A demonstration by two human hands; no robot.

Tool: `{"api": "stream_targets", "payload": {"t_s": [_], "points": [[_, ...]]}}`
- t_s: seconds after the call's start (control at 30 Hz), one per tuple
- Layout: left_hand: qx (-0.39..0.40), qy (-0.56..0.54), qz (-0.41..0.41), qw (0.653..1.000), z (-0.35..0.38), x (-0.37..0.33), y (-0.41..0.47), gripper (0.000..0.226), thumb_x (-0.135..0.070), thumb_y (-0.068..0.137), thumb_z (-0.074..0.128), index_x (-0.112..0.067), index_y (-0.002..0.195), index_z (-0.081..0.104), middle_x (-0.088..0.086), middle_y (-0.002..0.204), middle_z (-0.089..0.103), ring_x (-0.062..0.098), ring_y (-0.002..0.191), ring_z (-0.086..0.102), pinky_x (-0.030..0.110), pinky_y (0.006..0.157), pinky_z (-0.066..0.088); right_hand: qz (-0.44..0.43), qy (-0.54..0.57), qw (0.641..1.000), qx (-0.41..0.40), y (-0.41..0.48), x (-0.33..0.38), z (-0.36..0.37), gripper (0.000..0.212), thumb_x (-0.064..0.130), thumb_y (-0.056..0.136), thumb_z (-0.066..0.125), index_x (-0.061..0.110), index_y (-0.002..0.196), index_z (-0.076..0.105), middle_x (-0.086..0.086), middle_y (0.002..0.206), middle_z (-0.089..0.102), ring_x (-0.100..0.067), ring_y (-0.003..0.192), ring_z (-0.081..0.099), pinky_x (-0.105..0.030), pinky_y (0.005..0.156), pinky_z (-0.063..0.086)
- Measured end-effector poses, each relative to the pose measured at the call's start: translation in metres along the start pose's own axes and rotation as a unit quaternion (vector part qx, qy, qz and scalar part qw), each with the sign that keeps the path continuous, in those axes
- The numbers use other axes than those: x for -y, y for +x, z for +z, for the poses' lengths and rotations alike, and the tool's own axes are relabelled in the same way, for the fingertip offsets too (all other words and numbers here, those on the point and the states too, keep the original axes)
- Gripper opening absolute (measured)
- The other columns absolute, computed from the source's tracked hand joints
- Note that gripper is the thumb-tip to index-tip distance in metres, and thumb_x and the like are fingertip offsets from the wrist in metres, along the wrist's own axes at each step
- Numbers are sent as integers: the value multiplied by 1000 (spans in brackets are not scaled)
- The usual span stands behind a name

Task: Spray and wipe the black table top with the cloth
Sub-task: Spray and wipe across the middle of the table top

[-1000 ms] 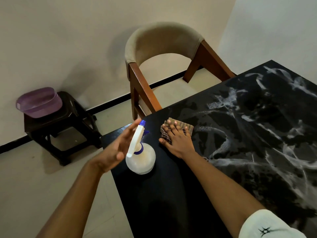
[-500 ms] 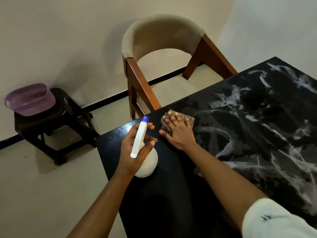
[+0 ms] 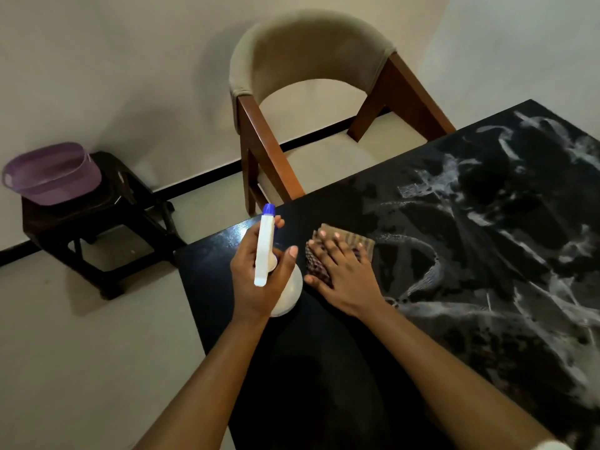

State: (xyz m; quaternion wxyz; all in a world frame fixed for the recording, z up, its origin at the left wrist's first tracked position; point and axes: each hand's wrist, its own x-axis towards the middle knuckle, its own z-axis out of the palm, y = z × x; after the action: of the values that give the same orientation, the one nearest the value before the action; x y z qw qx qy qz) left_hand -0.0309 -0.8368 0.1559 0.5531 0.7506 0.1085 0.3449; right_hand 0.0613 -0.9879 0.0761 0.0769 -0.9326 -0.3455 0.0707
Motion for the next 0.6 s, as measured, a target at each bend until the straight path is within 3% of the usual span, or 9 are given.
{"api": "stream_targets", "payload": {"t_s": [0.13, 0.2, 0.27, 0.33, 0.47, 0.6], "points": [[-14, 23, 1, 1000, 9, 8, 2, 53, -11, 78, 69, -37, 118, 45, -21, 109, 58, 2, 79, 64, 8, 76, 49, 45, 11, 999, -4, 54, -20, -12, 74, 74, 89, 19, 37, 152, 10, 2, 162, 2, -22, 148, 2, -56, 114, -1], [-15, 28, -4, 999, 9, 14, 1, 51, -12, 78, 68, -27, 122, 47, -21, 111, 58, 6, 83, 65, 11, 80, 50, 94, 14, 995, -5, 99, -41, -23, 74, 74, 89, 23, 37, 152, 13, -4, 162, -1, -29, 148, 0, -57, 114, -3], [-16, 29, -8, 999, 9, 18, 0, 50, -20, 79, 68, -22, 125, 47, -18, 114, 58, 13, 87, 66, 17, 85, 52, 140, 10, 990, 5, 136, -60, -32, 75, 75, 88, 22, 37, 152, 13, -8, 162, -6, -35, 147, -6, -59, 113, -5], [-15, 17, -11, 1000, 8, 17, -1, 50, -28, 79, 65, -28, 125, 46, -9, 118, 61, 24, 86, 67, 30, 87, 56, 165, 10, 986, 20, 157, -70, -36, 75, 75, 88, 22, 36, 152, 13, -9, 162, -6, -37, 146, -8, -60, 112, -6], [-17, 17, -13, 1000, 7, 13, -1, 49, -32, 79, 62, -38, 124, 43, -4, 120, 60, 32, 85, 67, 50, 85, 57, 151, 9, 989, 0, 145, -63, -33, 75, 75, 88, 25, 35, 151, 17, -8, 162, 6, -36, 147, 1, -59, 114, 2], [-14, 26, -16, 999, 7, 19, -1, 53, -31, 78, 62, -20, 127, 45, -4, 115, 60, 31, 82, 67, 52, 83, 57, 98, 5, 995, -1, 74, -30, -18, 78, 76, 87, 26, 37, 152, 8, -6, 162, 5, -35, 147, 2, -57, 114, -1]]}}
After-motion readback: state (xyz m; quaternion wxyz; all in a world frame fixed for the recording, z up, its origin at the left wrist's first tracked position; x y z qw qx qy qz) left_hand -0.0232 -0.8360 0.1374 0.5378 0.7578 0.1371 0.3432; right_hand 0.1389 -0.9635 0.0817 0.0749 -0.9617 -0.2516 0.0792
